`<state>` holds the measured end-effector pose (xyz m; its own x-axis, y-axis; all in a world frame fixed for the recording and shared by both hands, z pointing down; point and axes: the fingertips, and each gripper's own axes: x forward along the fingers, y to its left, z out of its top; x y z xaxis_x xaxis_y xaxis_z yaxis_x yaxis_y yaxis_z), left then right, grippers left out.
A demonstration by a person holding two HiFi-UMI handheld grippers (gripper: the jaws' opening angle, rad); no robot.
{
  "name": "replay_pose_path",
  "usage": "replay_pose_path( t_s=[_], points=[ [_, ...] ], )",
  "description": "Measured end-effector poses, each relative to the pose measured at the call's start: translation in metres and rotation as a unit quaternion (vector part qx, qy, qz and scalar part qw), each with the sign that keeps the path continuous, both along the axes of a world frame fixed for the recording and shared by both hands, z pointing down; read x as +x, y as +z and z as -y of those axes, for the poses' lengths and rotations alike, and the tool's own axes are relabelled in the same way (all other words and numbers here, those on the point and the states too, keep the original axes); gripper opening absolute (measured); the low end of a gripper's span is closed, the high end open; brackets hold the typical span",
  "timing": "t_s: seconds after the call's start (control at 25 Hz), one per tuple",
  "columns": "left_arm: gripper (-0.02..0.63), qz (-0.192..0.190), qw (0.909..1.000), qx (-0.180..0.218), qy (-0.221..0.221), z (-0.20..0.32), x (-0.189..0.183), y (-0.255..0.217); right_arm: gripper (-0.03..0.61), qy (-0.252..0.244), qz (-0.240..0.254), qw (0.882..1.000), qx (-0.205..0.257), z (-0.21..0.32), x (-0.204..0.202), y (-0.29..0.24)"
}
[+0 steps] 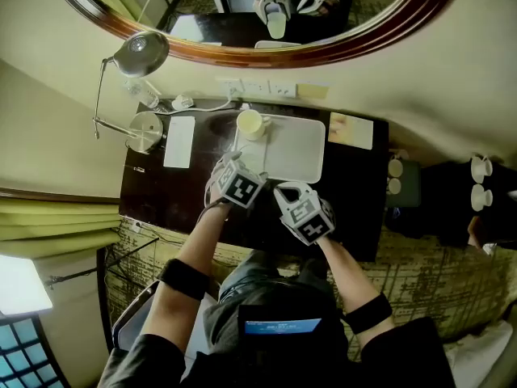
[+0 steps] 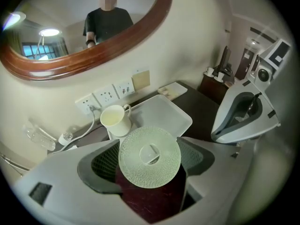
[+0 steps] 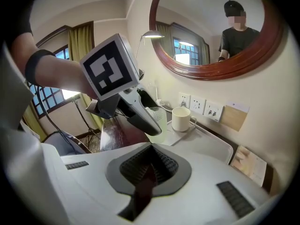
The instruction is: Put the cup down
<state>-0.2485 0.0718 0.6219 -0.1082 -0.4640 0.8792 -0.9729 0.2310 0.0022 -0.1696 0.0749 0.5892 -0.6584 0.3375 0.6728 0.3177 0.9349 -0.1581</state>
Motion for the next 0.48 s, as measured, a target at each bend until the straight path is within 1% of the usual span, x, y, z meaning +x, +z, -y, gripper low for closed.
replay_pose_path(
  t_s=[0.24,0.32,0.48],
  points=[
    [0.379,0.011,0.9997,-0.01,0.017,0.003,-0.033,0.024,0.0,0.011,-0.003,1.0,-0.008,-0.005,-0.032,0.011],
    [0.38,0.014,0.9995,-0.014,0.024,0.004,-0.04,0.031,0.0,0.015,-0.004,1.0,-0.01,-0.005,-0.04,0.015],
    [0.38,0.015,0.9993,-0.011,0.031,0.008,-0.049,0.042,0.0,0.023,-0.006,1.0,-0.009,-0.003,-0.05,0.019]
  ],
)
